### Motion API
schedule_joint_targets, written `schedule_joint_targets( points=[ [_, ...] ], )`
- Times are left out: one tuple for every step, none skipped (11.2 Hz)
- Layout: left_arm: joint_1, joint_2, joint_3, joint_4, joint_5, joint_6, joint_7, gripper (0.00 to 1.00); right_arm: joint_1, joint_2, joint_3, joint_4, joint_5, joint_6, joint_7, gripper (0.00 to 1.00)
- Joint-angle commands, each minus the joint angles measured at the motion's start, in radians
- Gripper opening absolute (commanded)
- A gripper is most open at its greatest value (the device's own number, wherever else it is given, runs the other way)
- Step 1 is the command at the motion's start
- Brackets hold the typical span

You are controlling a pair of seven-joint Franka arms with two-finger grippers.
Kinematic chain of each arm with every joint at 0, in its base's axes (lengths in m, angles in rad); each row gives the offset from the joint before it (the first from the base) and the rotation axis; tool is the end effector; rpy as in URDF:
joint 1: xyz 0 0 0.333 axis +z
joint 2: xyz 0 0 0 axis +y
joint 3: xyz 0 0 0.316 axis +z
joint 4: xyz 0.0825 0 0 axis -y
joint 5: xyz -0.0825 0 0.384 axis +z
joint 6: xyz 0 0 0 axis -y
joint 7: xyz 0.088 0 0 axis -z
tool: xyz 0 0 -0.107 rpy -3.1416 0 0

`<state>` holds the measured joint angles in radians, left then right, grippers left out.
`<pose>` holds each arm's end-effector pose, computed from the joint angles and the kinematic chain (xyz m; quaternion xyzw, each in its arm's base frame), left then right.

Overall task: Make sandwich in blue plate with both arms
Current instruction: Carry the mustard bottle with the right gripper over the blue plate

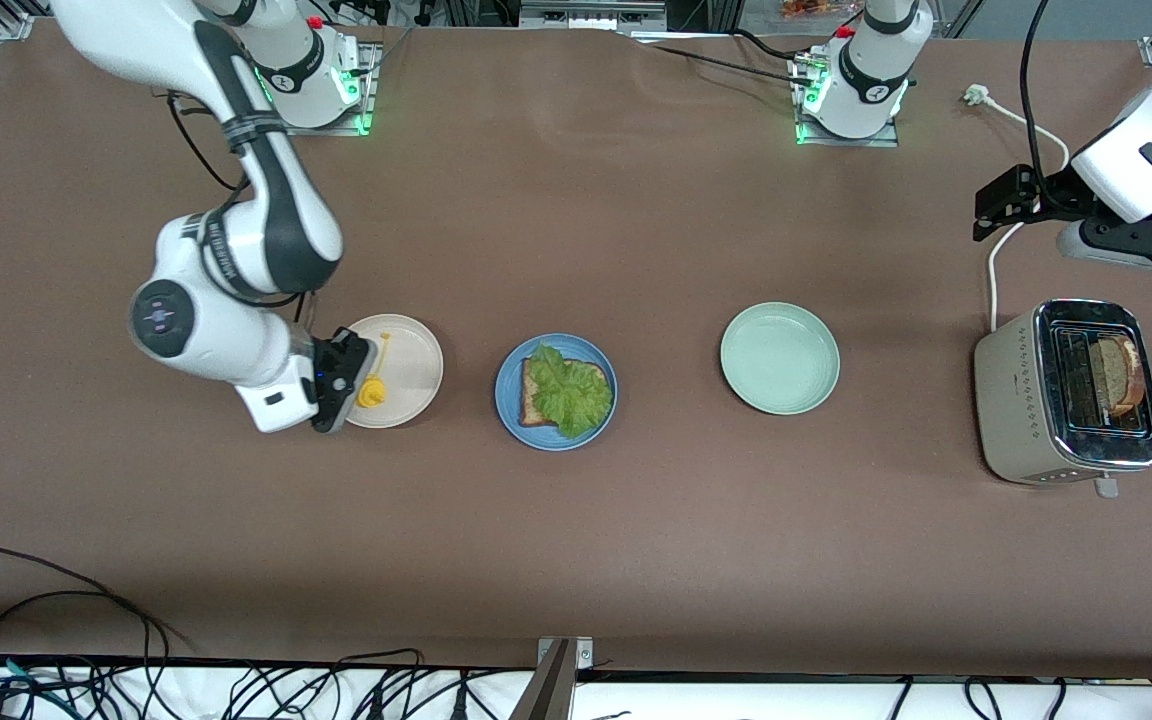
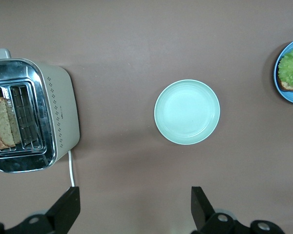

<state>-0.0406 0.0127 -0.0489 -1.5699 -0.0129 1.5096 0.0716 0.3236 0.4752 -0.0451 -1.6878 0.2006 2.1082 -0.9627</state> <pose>0.5491 -0.0506 0.6128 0.9961 -0.0806 -0.0365 0.0064 0.6360 0.1947 0.3196 -0.8398 -0.5371 0.0002 0.0789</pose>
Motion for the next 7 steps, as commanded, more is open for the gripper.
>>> schedule_joint_targets(
  points=[
    [-0.004,0.009,0.004,0.022,-0.005,-0.008,0.019,1.00,0.141,-0.015,-0.030,0.007,-0.162,-0.013,0.296,0.00],
    [-0.004,0.009,0.004,0.022,-0.005,-0.008,0.019,1.00,0.176,-0.010,-0.030,0.007,-0.199,-0.020,0.384,0.00],
    [-0.004,0.009,0.004,0.022,-0.005,-0.008,0.019,1.00,0.213,-0.003,-0.030,0.008,-0.249,-0.020,0.480,0.00],
    [-0.004,0.009,0.004,0.022,-0.005,-0.008,0.019,1.00,0.251,0.014,-0.030,0.019,-0.320,-0.022,0.569,0.00],
    [-0.004,0.009,0.004,0.022,-0.005,-0.008,0.019,1.00,0.285,0.032,-0.030,0.032,-0.366,-0.037,0.631,0.00],
    [-0.004,0.009,0.004,0.022,-0.005,-0.008,0.019,1.00,0.310,0.046,-0.029,0.036,-0.395,-0.042,0.657,0.00],
    [-0.004,0.009,0.004,0.022,-0.005,-0.008,0.019,1.00,0.330,0.060,-0.029,0.036,-0.433,-0.040,0.662,0.00]
  ],
)
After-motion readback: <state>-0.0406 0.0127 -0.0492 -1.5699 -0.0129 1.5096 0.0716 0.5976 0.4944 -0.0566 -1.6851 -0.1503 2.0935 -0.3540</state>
